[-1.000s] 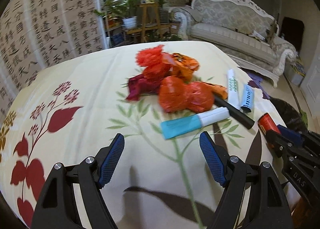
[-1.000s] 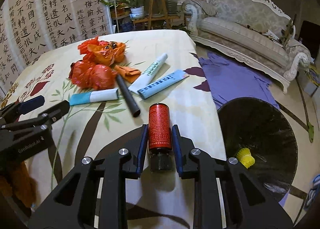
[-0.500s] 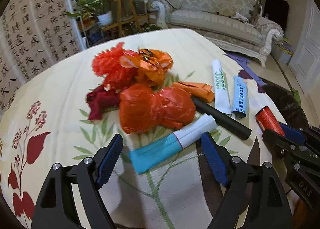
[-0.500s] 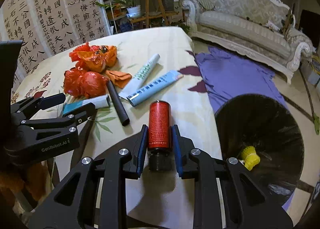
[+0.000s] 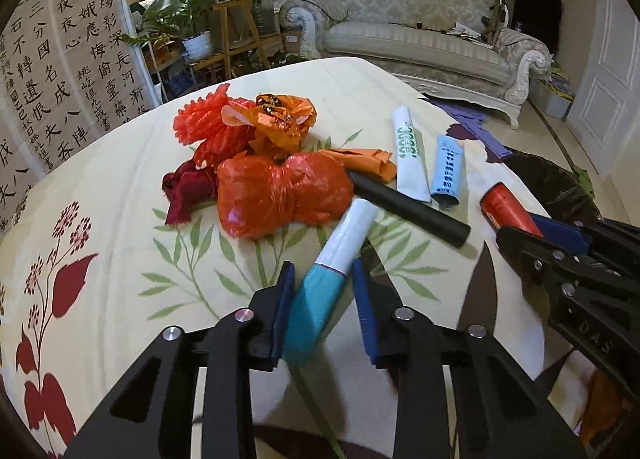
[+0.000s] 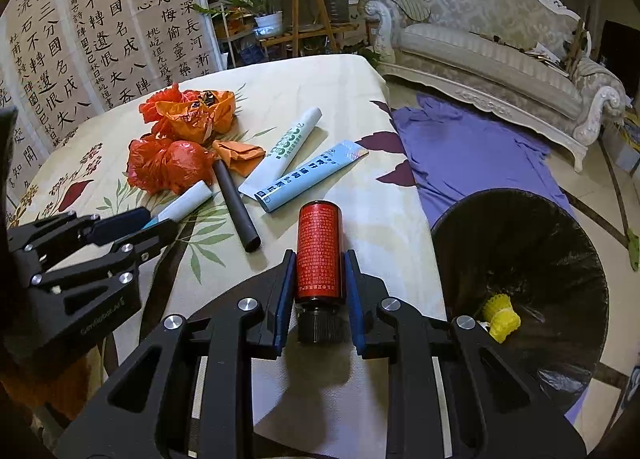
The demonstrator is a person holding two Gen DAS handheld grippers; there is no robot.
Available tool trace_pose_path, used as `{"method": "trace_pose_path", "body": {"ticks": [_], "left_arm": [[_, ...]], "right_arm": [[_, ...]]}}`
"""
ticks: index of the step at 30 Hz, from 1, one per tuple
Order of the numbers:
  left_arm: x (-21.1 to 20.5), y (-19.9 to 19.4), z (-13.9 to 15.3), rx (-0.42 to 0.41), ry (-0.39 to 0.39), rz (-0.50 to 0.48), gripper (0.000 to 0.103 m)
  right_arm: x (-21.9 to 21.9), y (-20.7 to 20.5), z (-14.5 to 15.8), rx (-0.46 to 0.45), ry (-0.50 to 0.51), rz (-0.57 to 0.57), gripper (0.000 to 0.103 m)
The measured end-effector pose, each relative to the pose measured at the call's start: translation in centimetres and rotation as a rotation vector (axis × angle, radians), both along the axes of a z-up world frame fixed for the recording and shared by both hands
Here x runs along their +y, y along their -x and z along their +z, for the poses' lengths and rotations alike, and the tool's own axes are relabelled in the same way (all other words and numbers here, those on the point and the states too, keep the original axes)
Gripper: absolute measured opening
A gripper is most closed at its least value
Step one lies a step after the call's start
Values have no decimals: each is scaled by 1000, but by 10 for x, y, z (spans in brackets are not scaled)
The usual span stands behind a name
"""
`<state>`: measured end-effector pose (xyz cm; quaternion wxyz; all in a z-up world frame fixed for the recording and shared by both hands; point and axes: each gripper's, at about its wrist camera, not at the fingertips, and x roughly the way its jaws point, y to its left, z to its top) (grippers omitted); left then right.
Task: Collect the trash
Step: 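Grasp the red can with the right tool while the left tool grasps the teal-and-white tube, then carry the tube and can over the black bin and open both tools to drop them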
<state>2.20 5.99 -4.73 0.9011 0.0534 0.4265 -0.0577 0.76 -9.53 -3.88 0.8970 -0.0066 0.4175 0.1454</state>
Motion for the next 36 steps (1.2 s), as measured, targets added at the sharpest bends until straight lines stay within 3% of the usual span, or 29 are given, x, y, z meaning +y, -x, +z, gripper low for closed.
{"method": "trace_pose_path", "body": {"ticks": [4,15,36], "left_arm": [[2,12,0,-5,7,21,22],[7,20,3,-11,49,64,16],[-9,44,29,-101,136,37,16]], "right_arm": [[0,2,0,-5,5,5,23],[1,10,3,-22,4,3,23],[-30,28,27,-96,19,-80,23]]}}
